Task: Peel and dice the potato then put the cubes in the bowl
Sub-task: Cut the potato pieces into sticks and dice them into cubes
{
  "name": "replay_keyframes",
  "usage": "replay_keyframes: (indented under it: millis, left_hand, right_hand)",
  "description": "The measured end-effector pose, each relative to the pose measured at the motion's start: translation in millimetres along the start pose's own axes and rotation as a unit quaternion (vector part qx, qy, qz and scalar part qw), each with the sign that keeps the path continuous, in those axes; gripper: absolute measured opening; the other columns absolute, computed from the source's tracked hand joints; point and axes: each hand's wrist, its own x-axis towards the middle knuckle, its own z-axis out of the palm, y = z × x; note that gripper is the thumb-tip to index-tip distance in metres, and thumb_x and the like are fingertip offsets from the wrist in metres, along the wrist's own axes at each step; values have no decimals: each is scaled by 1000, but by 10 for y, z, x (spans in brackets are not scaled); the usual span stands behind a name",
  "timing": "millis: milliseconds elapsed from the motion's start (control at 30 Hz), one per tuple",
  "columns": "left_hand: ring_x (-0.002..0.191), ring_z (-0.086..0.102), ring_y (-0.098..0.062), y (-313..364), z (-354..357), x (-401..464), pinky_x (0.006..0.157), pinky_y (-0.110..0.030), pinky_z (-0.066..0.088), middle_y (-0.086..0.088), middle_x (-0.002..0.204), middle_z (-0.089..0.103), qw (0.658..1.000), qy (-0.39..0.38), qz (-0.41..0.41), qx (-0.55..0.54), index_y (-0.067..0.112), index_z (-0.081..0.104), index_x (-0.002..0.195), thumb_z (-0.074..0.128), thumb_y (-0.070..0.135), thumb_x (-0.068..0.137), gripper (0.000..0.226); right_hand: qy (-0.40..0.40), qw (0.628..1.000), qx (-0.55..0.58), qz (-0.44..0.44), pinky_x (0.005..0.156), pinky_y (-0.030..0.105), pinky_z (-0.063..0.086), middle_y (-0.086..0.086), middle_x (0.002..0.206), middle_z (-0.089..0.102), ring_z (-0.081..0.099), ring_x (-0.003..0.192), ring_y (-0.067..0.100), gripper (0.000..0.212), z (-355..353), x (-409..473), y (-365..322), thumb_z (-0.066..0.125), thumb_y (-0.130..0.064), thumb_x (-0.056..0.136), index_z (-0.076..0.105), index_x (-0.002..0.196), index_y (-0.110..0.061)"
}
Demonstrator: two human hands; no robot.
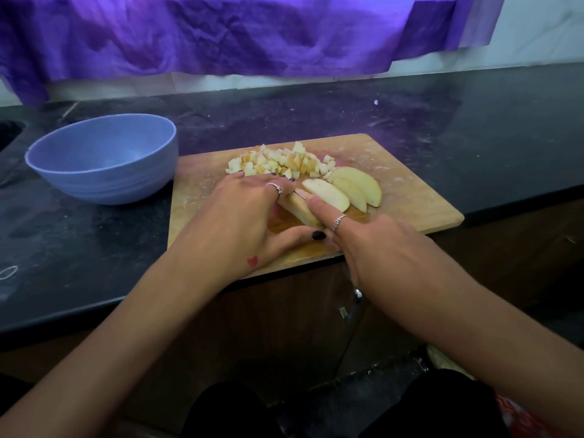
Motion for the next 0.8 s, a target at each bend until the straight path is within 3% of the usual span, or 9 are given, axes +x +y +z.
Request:
replay_keyframes:
  millis: [133,233,333,433,500,600,667,733,800]
  left_hand:
    - [122,51,-16,13,-38,22,105,-33,34,3,136,57,1000,-15,-4,9,24,55,134,40,70,74,77]
    - [119,54,-18,12,-61,59,103,-35,38,2,131,61,999,-27,-4,38,25,54,134,42,69,78,72]
    - [126,49,-18,16,-83,51,102,-34,38,2,138,55,998,-47,-9,51,27,48,139,38,75,74,81]
    - [127,49,-19,2,-112,40,104,-35,39,1,140,53,997,-62,-1,35,27,46,140,26,81,60,98]
    - [118,55,-19,-24,-133,49,99,-36,45,-1,129,62,998,-61,1,26,28,49,139,26,82,59,99]
    - [103,60,-17,-33,-121,47,89,-32,46,0,113,69,999,-45,-7,22,32,50,137,28,83,58,96]
    - [104,59,-15,-28,-98,55,87,-28,42,0,113,69,999,-38,-11,22,32,50,136,28,84,56,99]
    - [99,57,-14,-40,-72,57,83,-27,40,-1,109,69,999,-35,-19,12,31,50,137,30,84,56,99]
    - [92,56,-12,-53,-60,53,80,-26,39,-1,97,69,999,-28,-22,-1,31,50,136,31,84,57,97]
  right_hand:
    - [52,998,35,-8,47,27,26,-4,69,30,29,57,10,64,68,-47,-6,36,-27,103,-7,144,-51]
    - [54,990,130,12,55,31,37,-3,77,46,45,66,13,41,33,-77,2,30,-34,104,18,143,-39]
    - [31,979,195,48,55,30,38,0,81,52,52,70,12,32,-3,-65,12,24,-41,103,47,109,-20]
    - [11,983,177,44,52,27,36,1,76,51,51,64,11,38,-42,-39,13,23,-40,103,50,88,-18]
    - [-5,991,131,34,55,27,43,3,78,48,51,65,13,31,-95,-20,21,24,-36,104,49,97,-18]
    - [-26,996,70,51,60,28,43,3,79,37,46,65,13,26,-148,42,29,30,-27,105,42,127,-21]
    - [-45,998,25,44,61,29,43,3,77,36,43,64,13,27,-194,91,39,34,-26,104,41,130,-21]
    - [-55,998,-19,20,65,32,42,3,76,36,40,62,14,21,-295,129,35,31,-31,105,48,100,-19]
    - [-57,997,-52,4,62,32,39,4,73,35,39,60,15,36,-426,176,13,29,-35,104,32,72,-20]
